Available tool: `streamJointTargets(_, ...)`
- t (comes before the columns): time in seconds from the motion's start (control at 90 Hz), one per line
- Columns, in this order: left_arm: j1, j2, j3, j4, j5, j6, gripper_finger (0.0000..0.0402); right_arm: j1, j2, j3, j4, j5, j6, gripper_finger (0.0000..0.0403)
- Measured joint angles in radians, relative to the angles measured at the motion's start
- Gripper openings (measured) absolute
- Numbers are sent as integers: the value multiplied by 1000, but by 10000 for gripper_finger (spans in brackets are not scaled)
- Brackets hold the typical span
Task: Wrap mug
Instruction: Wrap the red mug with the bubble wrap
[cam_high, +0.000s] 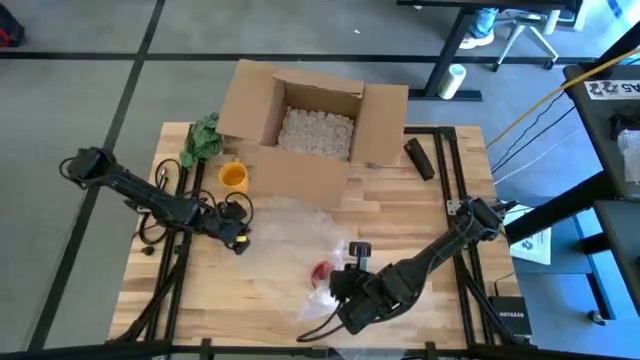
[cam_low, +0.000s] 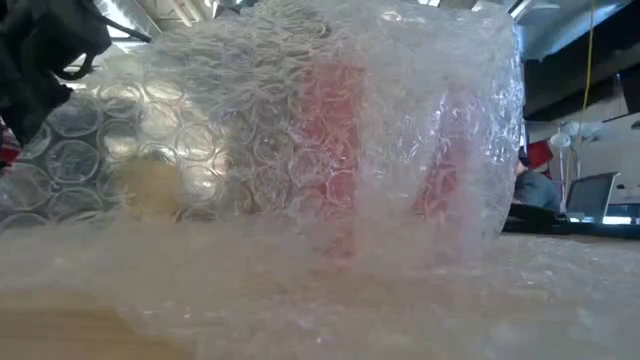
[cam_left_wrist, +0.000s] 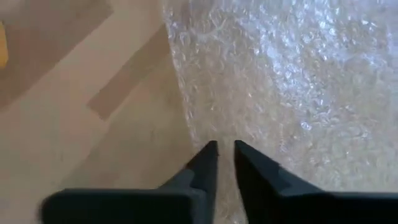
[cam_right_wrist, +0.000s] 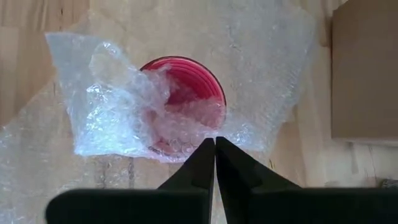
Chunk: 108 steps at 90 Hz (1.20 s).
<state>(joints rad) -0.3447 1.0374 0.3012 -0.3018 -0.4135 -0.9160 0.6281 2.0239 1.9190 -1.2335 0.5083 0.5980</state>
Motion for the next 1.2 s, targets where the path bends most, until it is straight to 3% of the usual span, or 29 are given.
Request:
streamJointTargets(0.256,-2,-2,26,80,1,92,0,0,0,0,-2,0,0,1)
streamJointTargets(0.467,8,-2,17,-90,-1,-63,3,0,0,0,-21,32,14,1)
streamJointTargets(0.756,4,-2,1,-89,42,-104,96,0,-2,0,-70,35,52,1)
streamJointTargets(0.956,4,-2,1,-1,145,-77,162,0,-2,0,-73,35,52,1)
streamJointTargets(1.078,4,-2,-8,8,152,-55,165,0,-2,0,-73,35,57,1)
streamJointTargets(1.2,4,-1,-17,71,141,10,131,0,-2,0,-73,35,58,1)
